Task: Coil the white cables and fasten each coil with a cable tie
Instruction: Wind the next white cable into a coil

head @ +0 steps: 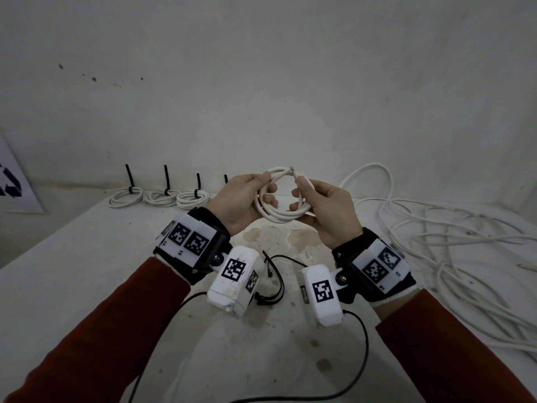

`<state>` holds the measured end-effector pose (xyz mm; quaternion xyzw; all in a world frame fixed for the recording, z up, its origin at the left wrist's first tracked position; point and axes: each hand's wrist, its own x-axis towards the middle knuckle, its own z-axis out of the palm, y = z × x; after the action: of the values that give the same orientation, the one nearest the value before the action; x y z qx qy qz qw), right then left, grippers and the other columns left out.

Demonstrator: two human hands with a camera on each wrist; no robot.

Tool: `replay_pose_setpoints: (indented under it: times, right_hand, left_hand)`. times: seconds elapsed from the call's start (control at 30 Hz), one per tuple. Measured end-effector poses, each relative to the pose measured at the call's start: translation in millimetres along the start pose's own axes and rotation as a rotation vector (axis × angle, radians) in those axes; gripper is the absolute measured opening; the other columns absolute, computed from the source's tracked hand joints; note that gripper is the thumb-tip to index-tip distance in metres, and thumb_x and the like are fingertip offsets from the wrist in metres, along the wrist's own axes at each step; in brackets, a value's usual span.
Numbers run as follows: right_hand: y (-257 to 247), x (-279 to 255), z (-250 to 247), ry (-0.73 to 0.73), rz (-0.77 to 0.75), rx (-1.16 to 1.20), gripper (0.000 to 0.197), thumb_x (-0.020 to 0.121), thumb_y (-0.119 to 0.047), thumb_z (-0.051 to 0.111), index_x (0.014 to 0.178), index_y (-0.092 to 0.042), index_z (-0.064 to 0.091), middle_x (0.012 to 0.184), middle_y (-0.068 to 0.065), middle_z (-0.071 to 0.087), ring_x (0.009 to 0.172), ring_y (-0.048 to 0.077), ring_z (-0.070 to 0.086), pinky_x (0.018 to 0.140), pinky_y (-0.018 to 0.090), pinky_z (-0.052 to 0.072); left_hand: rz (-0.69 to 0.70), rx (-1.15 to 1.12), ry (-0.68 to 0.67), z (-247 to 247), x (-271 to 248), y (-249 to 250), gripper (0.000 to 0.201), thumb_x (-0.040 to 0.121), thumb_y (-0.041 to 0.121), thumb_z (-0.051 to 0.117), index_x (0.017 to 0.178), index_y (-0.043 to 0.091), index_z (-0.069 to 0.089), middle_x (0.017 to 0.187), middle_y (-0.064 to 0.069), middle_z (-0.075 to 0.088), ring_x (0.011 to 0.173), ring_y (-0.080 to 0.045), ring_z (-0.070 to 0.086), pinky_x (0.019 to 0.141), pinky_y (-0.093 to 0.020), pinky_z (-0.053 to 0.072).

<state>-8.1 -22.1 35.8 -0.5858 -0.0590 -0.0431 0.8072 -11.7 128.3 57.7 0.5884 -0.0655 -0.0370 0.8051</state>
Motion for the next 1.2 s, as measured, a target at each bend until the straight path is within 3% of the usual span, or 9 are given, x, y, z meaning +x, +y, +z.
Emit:
replay_pose_setpoints:
  times: [0.17,0.37,0.57,0.63,0.73,0.8,0.9,1.03,1.2]
  right_hand:
    - [2,3,-1,0.055,-0.011,-0.008,0.016,0.092,-0.021,0.063,0.092,-0.005,0.065,0.075,0.006,0.064,0.050,0.015,0.062,0.053,0.027,0.056]
    - [12,7,1,0.026,0.093,-0.058,0.020,0.095,-0.022,0.059,0.091,-0.002,0.062,0.073,0.005,0.063,0.053,0.015,0.065,0.051,0.026,0.055]
    - [14,12,-5,-0.107,0.138,-0.159,0.030,0.093,-0.034,0.061,0.095,-0.005,0.068,0.082,0.006,0.069,0.068,0.017,0.066,0.069,0.030,0.059]
    - [16,19,-12,-0.090,0.139,-0.295,0.035,0.095,-0.039,0.056,0.098,-0.006,0.068,0.084,0.004,0.070,0.072,0.017,0.065,0.071,0.032,0.058]
    - [28,28,-29,-0.157,0.130,-0.703,0.022,0.095,-0.026,0.056,0.097,-0.007,0.068,0.087,0.006,0.069,0.069,0.016,0.061,0.064,0.028,0.053]
    - [34,32,-39,-0.324,0.115,-1.028,0.011,0.091,-0.011,0.059,0.095,-0.010,0.069,0.090,0.006,0.071,0.066,0.012,0.061,0.061,0.024,0.052]
    - [34,32,-46,-0.605,0.068,-1.366,0.025,0.085,-0.002,0.055,0.096,-0.019,0.070,0.093,-0.001,0.071,0.066,0.000,0.058,0.061,0.011,0.046]
    - [32,31,-45,-0.670,0.014,-1.462,0.016,0.088,-0.013,0.059,0.096,-0.021,0.071,0.099,0.000,0.070,0.068,0.002,0.057,0.071,0.019,0.046]
    - [39,32,-18,-0.721,-0.185,-1.503,0.019,0.094,-0.026,0.058,0.106,-0.019,0.070,0.107,0.001,0.066,0.085,0.007,0.051,0.081,0.021,0.041]
  left_hand:
    - [-0.026,0.077,-0.019,-5,-3,-2,0.010,0.096,0.011,0.050,0.100,0.008,0.058,0.080,-0.003,0.066,0.060,-0.013,0.063,0.060,-0.028,0.056]
    - [-0.150,0.119,0.057,-9,0,-13,0.024,0.099,0.017,0.044,0.089,0.003,0.061,0.079,-0.007,0.061,0.061,-0.013,0.063,0.062,-0.026,0.057]
    - [-0.174,0.050,0.173,-17,3,-25,0.025,0.104,0.021,0.031,0.098,0.007,0.051,0.067,0.000,0.044,0.053,-0.011,0.050,0.064,-0.032,0.049]
    - [-0.149,0.041,0.224,-25,5,-26,0.027,0.104,0.020,0.029,0.092,0.008,0.049,0.064,-0.001,0.039,0.054,-0.012,0.040,0.061,-0.029,0.047]
    - [-0.129,0.041,0.302,-40,6,-27,0.032,0.104,0.018,0.027,0.083,0.009,0.049,0.063,0.000,0.036,0.051,-0.011,0.034,0.056,-0.027,0.043]
    - [-0.126,0.037,0.339,-50,6,-28,0.033,0.104,0.019,0.027,0.082,0.008,0.049,0.062,0.000,0.034,0.045,-0.010,0.035,0.056,-0.026,0.039]
    - [-0.124,0.033,0.384,-60,7,-28,0.035,0.104,0.022,0.027,0.079,0.008,0.048,0.058,0.000,0.031,0.034,-0.007,0.032,0.053,-0.024,0.034]
    - [-0.138,0.015,0.408,-70,7,-26,0.042,0.104,0.031,0.026,0.078,0.007,0.050,0.047,0.004,0.034,0.036,-0.008,0.029,0.051,-0.023,0.031]
    - [-0.133,0.026,0.405,-71,10,-25,0.039,0.103,0.025,0.028,0.075,0.008,0.050,0.044,0.005,0.035,0.032,-0.008,0.028,0.050,-0.023,0.030]
